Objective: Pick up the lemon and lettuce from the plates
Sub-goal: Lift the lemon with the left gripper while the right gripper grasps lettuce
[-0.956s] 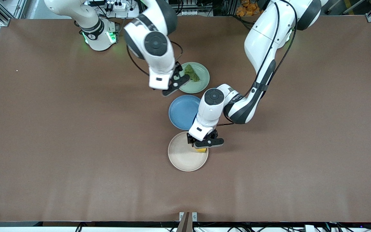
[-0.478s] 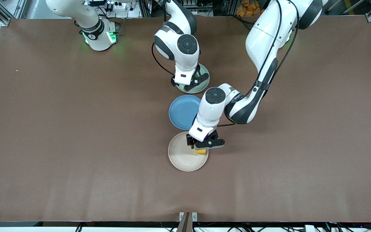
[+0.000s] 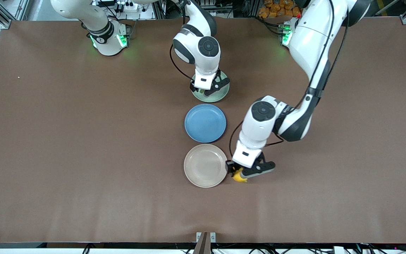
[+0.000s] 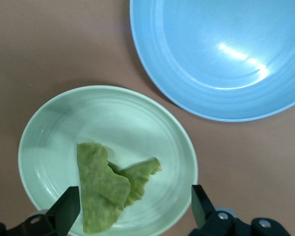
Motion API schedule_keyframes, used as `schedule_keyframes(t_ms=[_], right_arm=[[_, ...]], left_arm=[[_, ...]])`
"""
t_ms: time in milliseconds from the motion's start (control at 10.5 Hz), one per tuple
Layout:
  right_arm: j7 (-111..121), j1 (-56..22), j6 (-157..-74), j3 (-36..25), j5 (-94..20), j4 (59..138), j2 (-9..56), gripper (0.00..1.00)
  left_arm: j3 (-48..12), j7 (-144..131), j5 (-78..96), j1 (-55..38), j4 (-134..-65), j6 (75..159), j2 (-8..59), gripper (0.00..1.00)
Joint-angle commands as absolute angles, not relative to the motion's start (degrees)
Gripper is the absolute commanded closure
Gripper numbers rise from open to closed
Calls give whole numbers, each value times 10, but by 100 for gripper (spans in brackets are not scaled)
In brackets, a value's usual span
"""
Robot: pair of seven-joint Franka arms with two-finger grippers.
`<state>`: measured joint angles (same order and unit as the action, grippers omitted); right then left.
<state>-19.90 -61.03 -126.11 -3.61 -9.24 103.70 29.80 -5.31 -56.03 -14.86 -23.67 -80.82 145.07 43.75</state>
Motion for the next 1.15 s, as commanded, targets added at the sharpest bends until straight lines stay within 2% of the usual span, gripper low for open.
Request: schedule_keyframes(t_ms=[0, 382, 765, 860, 956, 1051], right_arm=[[-231, -635, -1288, -42, -93, 1040, 320, 0], [-278, -666, -1335, -43, -92, 1039, 358, 0], [-308, -686, -1359, -44, -80, 1040, 382, 0], [-308, -685, -1358, -44, -78, 1039, 381, 16], [-303, -679, -1349, -45, -69, 1035, 376, 57], [-301, -670, -1340, -45, -68, 1028, 374, 74]], left_arm=[[-60, -545, -162, -197, -843, 1434, 406, 100], [-59, -440, -162, -147, -931, 1431, 374, 100], [-64, -327, -160, -98, -934, 1337, 358, 100], [-76, -310, -160, -85, -935, 1310, 352, 100], [-85, -289, -159, -75, -935, 1277, 348, 100], [-92, -276, -159, -63, -937, 1248, 344, 100]])
